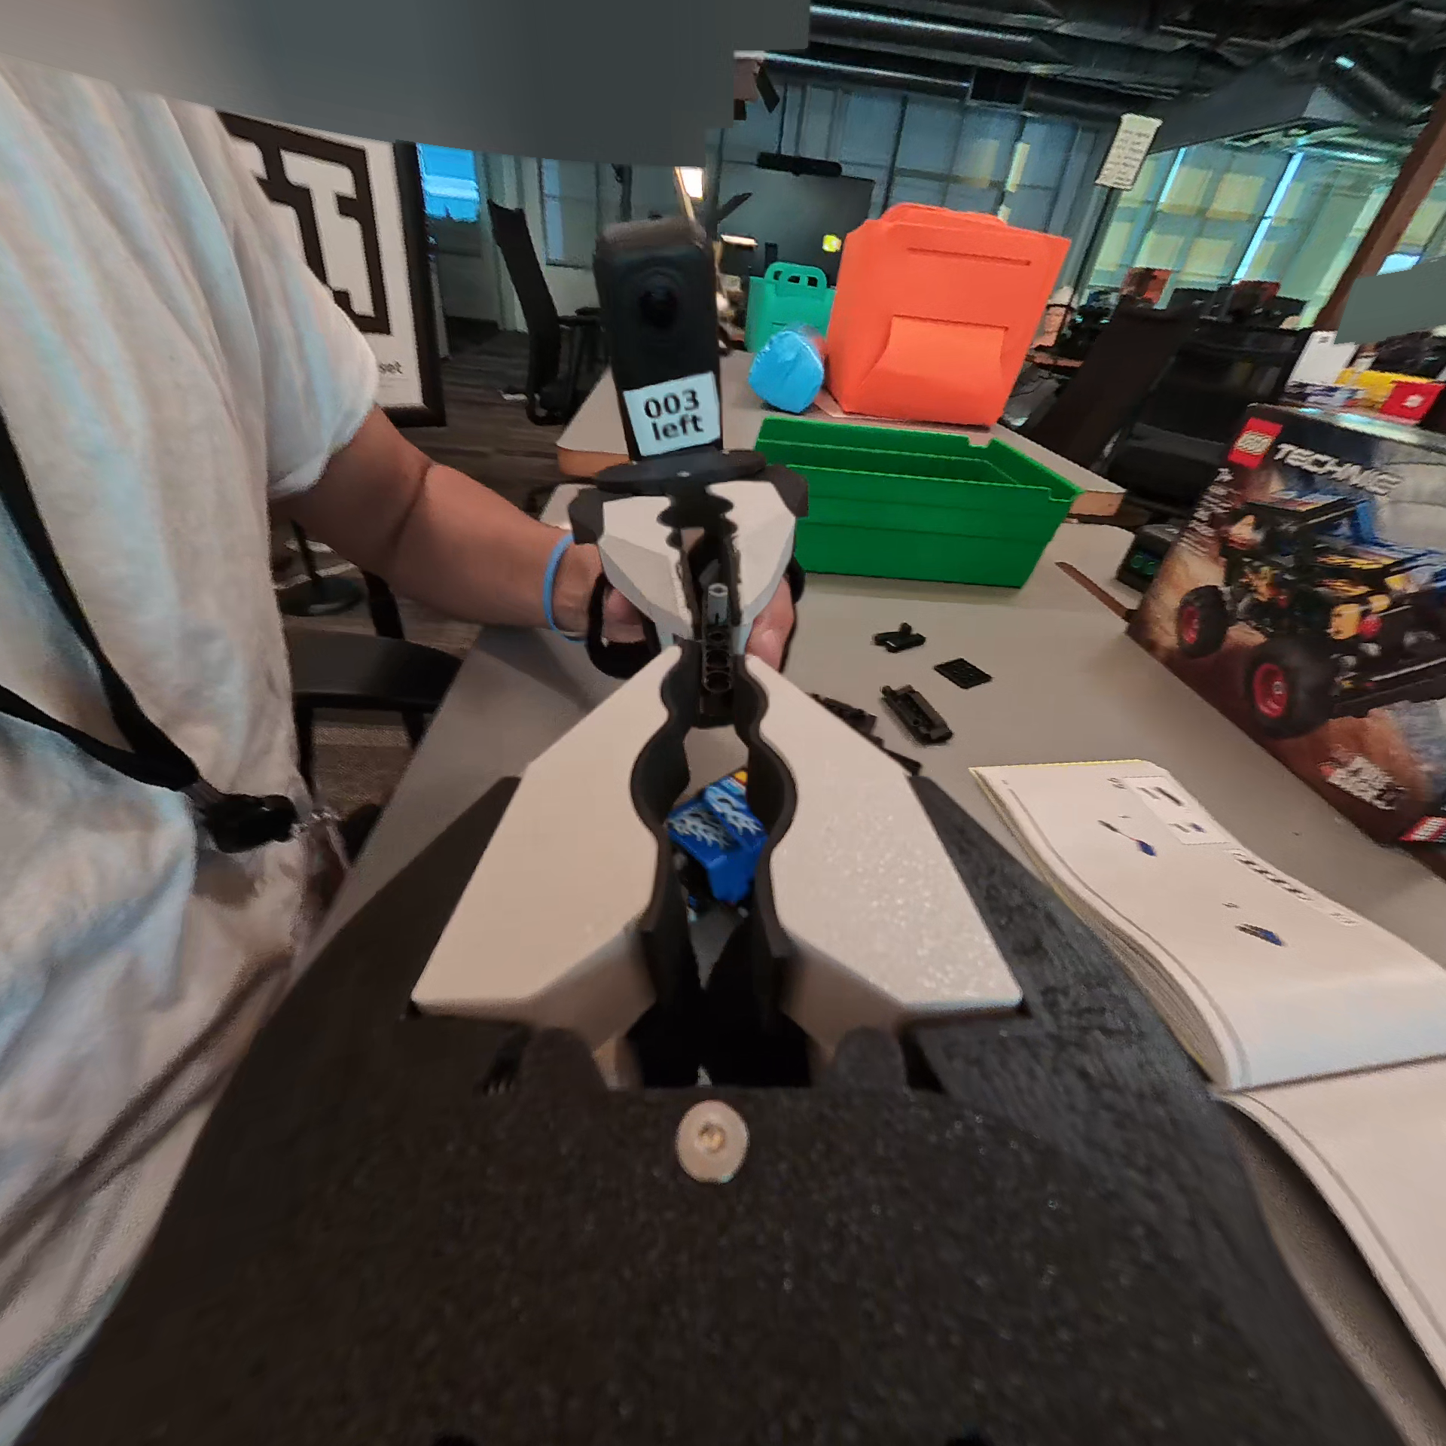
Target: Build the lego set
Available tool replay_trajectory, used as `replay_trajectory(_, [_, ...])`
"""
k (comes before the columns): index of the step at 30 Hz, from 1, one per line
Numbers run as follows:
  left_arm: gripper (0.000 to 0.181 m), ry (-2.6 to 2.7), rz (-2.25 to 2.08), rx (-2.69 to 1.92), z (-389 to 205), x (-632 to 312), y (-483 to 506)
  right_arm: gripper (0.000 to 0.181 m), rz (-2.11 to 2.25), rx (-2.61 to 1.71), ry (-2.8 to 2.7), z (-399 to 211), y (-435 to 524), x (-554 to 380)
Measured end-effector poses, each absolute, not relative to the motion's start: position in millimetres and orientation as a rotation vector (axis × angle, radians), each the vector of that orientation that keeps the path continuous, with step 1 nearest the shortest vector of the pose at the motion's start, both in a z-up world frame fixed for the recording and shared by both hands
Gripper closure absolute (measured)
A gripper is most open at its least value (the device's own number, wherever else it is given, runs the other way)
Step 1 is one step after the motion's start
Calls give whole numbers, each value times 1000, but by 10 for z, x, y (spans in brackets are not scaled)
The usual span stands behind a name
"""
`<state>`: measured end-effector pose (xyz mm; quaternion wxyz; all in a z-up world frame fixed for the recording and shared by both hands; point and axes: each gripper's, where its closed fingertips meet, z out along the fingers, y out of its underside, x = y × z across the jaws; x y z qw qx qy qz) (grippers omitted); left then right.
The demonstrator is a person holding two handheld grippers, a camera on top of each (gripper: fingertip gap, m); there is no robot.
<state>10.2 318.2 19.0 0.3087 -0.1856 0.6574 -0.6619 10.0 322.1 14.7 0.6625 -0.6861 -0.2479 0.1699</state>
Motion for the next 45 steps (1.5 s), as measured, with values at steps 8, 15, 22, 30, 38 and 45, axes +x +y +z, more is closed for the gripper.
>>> replay_trajectory(8, [165,1780,-1693,-798,81,325,3668,175,-392,-1748,-650,6,3215,1322])
replay_trajectory(15, [166,1559,-1621,-1081,-153,526,4482,174,-1069,-1977,-617,-634,2978,2495])
replay_trajectory(22, [166,1701,-1475,-1146,-491,601,4462,175,-1203,-1970,-664,-696,2945,2606])
replay_trajectory(30, [170,1782,-1341,-1107,-655,603,4400,174,-1134,-2026,-666,-875,2977,2578])
replay_trajectory(38, [170,1753,-1391,-1139,-606,597,4444,175,-1088,-2006,-618,-806,2971,2566])
replay_trajectory(45, [171,1748,-1394,-1132,-603,596,4445,174,-1053,-1997,-622,-807,2993,2509])
